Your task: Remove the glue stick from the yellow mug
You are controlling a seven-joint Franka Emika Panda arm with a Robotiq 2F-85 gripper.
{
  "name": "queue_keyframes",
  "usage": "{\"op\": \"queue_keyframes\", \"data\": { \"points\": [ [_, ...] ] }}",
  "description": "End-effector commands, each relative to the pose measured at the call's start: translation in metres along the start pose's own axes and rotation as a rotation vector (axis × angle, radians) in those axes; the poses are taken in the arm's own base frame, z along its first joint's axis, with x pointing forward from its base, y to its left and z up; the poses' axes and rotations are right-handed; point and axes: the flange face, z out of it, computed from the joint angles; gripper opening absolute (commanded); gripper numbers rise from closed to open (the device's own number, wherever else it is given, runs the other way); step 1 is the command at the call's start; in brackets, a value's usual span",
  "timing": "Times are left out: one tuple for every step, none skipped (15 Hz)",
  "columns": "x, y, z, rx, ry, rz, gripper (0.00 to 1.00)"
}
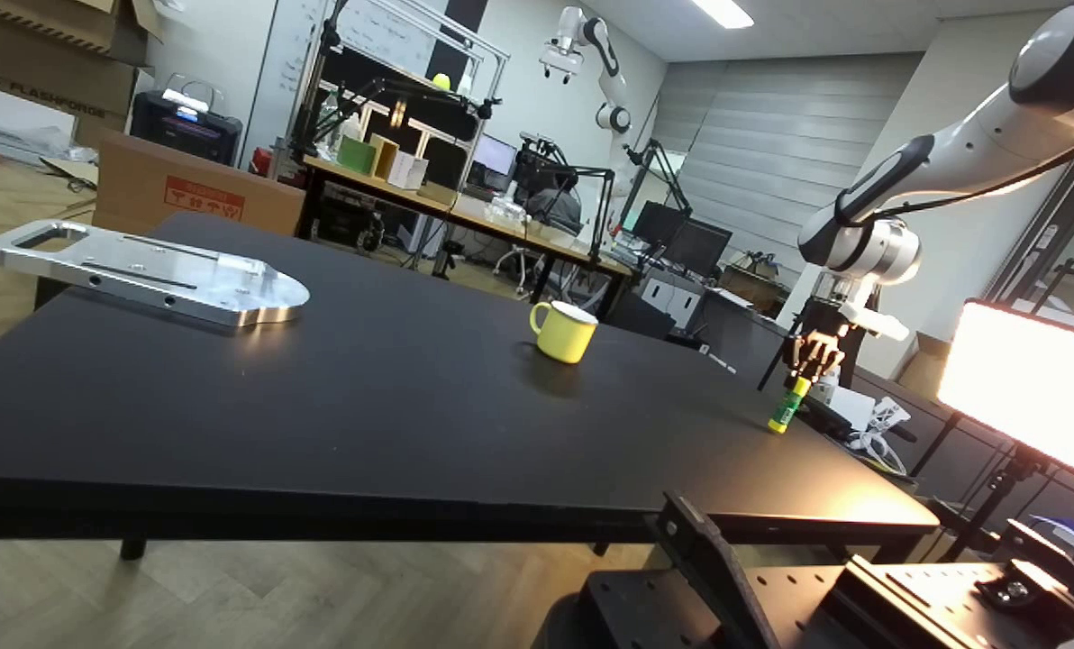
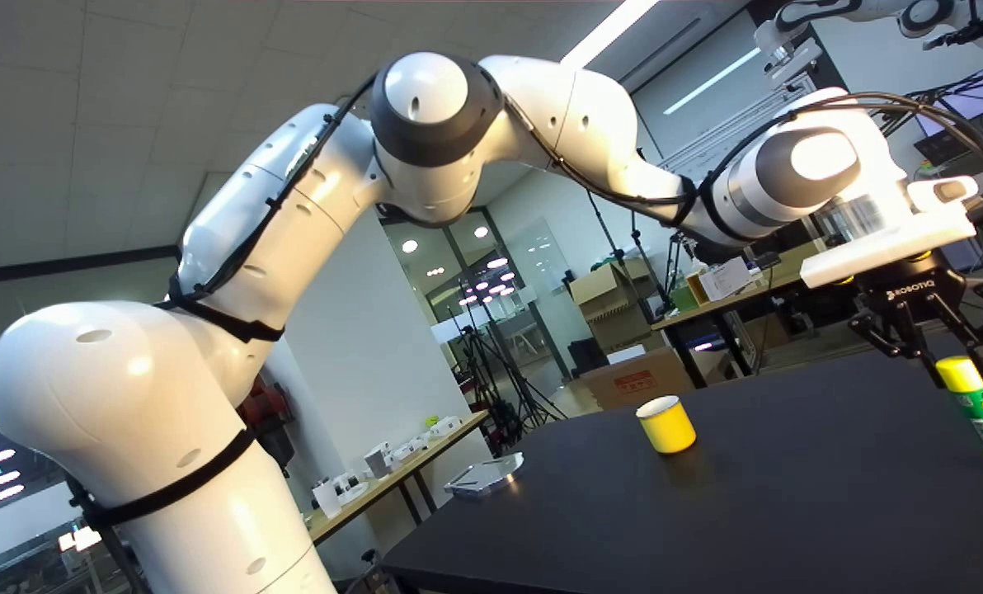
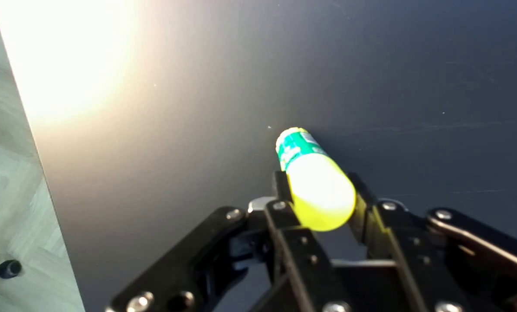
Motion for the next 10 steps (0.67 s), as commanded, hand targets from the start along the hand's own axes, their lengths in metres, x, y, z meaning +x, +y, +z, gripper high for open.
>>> {"op": "queue_keyframes", "data": {
  "points": [
    [0.0045,0.0057,-0.0014,-0.012,0.002,0.033,0.09],
    [0.0009,0.0010,0.0009,0.000,-0.001,0.003,0.09],
    [0.0008,0.0008,0.0015,0.001,-0.002,0.003,0.34],
    [0.0007,0.0002,0.0023,0.002,-0.003,0.002,0.34],
    [0.0007,-0.0001,0.0029,0.002,-0.004,0.001,0.34],
    [0.0007,-0.0003,0.0032,0.003,-0.004,0.001,0.34],
    [0.0007,-0.0003,0.0034,0.003,-0.004,0.001,0.34],
    [0.0007,-0.0004,0.0034,0.003,-0.004,0.001,0.34],
    [0.0007,-0.0004,0.0034,0.003,-0.004,0.001,0.34],
    [0.0007,-0.0004,0.0035,0.003,-0.004,0.001,0.34]
  ]
}}
